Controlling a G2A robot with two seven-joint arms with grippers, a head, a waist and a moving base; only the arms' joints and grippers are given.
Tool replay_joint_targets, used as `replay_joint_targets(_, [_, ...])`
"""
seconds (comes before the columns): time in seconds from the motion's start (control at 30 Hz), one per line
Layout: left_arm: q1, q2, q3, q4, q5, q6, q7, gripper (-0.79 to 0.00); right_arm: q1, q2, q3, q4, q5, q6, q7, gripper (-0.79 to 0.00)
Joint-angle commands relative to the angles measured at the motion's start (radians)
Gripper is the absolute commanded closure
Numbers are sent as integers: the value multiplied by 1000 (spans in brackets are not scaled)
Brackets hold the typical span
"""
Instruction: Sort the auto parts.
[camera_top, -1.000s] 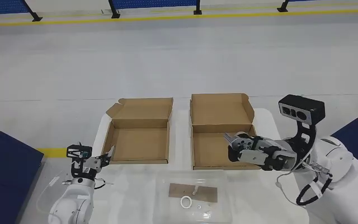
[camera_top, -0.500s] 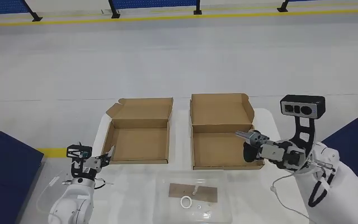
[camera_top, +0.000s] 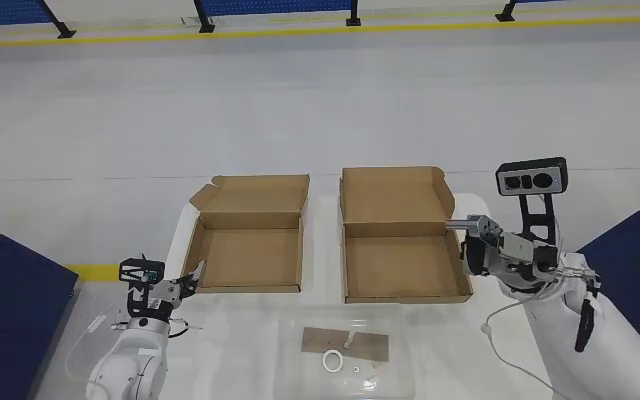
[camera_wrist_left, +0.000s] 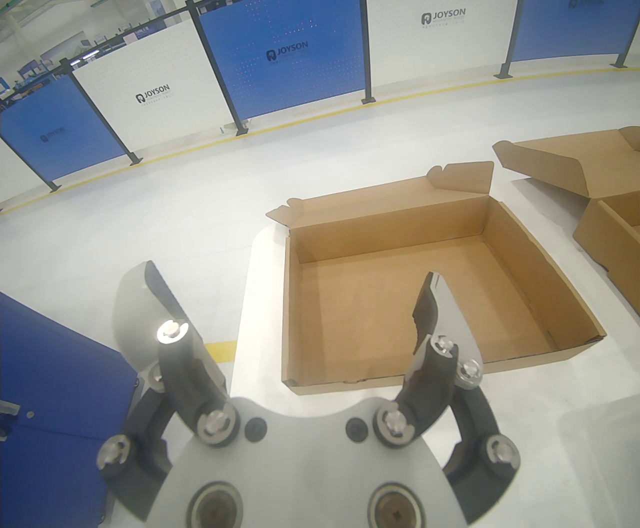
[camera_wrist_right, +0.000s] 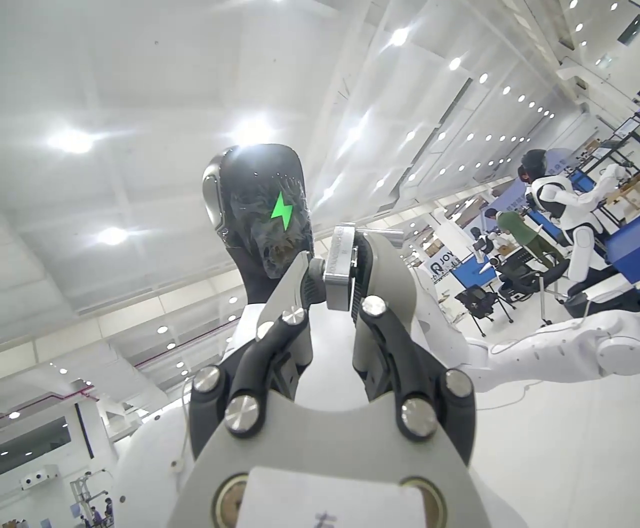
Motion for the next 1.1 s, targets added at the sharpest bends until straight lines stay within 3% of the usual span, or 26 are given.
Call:
replay_joint_targets(0.0, [0,0,0,0,0,0,0,-785,0,0,0,0,0,0,0,0])
replay_joint_targets(0.23, [0,0,0,0,0,0,0,-785,-17,-13,-4,-17,53,72,-45,0])
replay_joint_targets(0.53, [0,0,0,0,0,0,0,-785,-25,-39,0,4,149,168,-20,0])
replay_joint_targets(1.07, [0,0,0,0,0,0,0,-785,-30,-58,11,11,148,196,-14,0])
